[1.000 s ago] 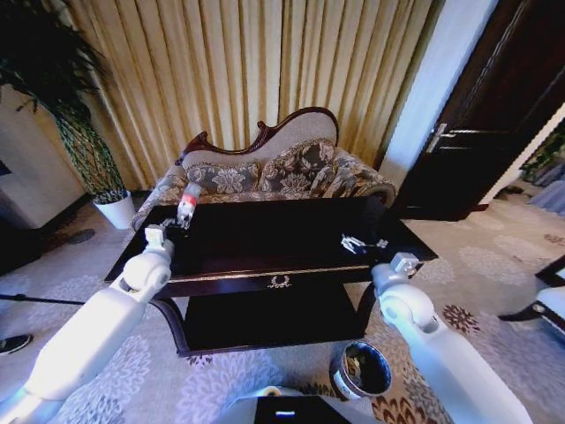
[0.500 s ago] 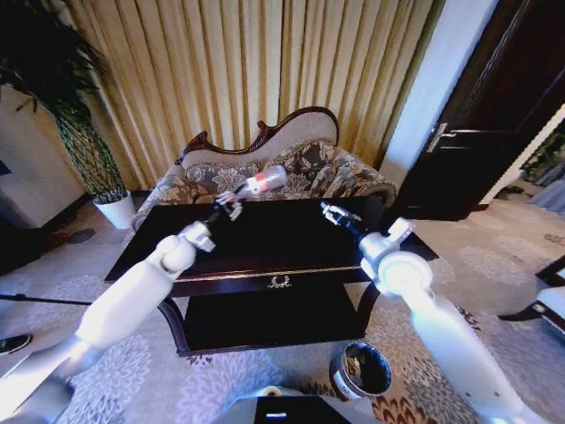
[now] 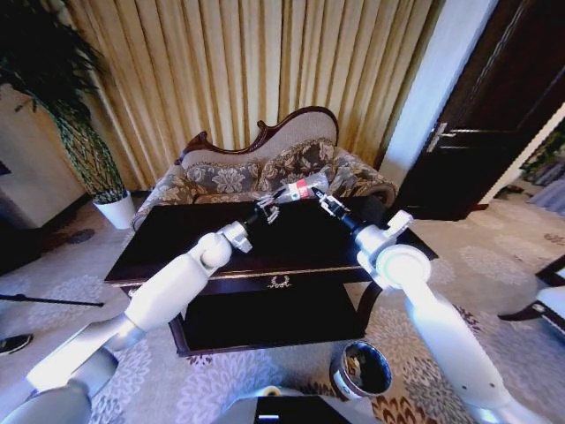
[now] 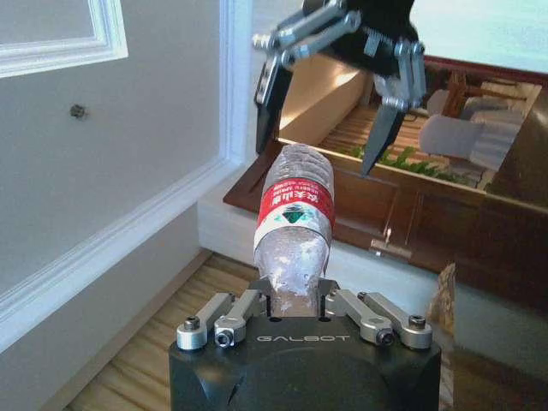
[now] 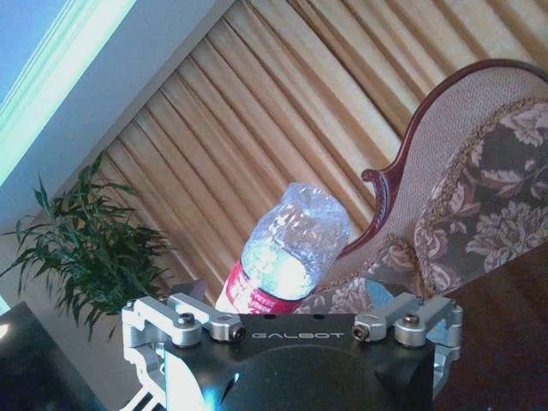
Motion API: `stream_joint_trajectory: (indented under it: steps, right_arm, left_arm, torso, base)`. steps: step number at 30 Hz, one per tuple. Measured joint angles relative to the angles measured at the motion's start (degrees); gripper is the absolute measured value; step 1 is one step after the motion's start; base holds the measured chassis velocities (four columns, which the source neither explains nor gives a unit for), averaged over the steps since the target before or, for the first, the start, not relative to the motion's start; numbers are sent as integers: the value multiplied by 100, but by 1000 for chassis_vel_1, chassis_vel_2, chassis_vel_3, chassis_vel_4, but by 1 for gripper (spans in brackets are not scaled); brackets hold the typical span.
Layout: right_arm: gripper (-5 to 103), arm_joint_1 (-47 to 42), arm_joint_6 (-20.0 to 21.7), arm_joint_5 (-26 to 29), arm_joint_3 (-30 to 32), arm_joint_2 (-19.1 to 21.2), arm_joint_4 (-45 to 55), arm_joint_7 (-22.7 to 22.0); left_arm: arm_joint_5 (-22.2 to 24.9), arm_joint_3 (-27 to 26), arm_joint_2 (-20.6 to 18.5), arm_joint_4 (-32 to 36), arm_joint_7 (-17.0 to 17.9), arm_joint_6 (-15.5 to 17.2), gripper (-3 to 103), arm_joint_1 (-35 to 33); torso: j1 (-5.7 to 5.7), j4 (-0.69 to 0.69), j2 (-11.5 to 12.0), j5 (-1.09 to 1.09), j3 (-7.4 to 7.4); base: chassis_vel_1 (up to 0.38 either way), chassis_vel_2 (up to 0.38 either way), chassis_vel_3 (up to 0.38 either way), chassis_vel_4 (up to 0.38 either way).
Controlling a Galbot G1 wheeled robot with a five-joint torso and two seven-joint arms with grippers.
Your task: Move to the front of the table and place the trash on the table into the trash bin.
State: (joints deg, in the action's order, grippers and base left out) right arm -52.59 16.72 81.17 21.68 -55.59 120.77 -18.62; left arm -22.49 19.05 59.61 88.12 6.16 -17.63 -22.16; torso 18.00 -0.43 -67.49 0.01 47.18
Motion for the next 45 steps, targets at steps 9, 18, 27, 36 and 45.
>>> stream_joint_trajectory:
  steps: [9, 18, 27, 36, 45]
  right_arm:
    - [100, 62, -18, -281, 92, -76, -74, 45]
    - [84, 27, -53, -463, 161, -66, -70, 52]
    - [51, 8, -69, -582, 172, -55, -37, 51]
    - [31, -51, -149, -902, 240, -108, -99, 90]
    - [22, 23, -282, -1676, 440, -86, -495, 62]
  left_arm:
    - [113, 308, 328, -8, 35, 92, 25, 108]
    - [178, 529, 325, 59, 74, 94, 23, 115]
    - [209, 578, 242, 190, 77, 185, 22, 101]
    - [422, 760, 27, 440, -81, 126, 44, 98]
    - [1268, 623, -432, 918, 23, 230, 83, -42]
  torso:
    - [0, -1, 0, -1, 0]
    - [0, 0, 0, -1, 0]
    - [0, 0, 0, -1, 0]
    - [0, 0, 0, 0, 0]
    - [0, -1, 0, -1, 0]
  base:
    - [0, 0, 0, 0]
    - [0, 0, 0, 0]
    - [0, 0, 0, 0]
    - [0, 0, 0, 0]
    - [0, 0, 0, 0]
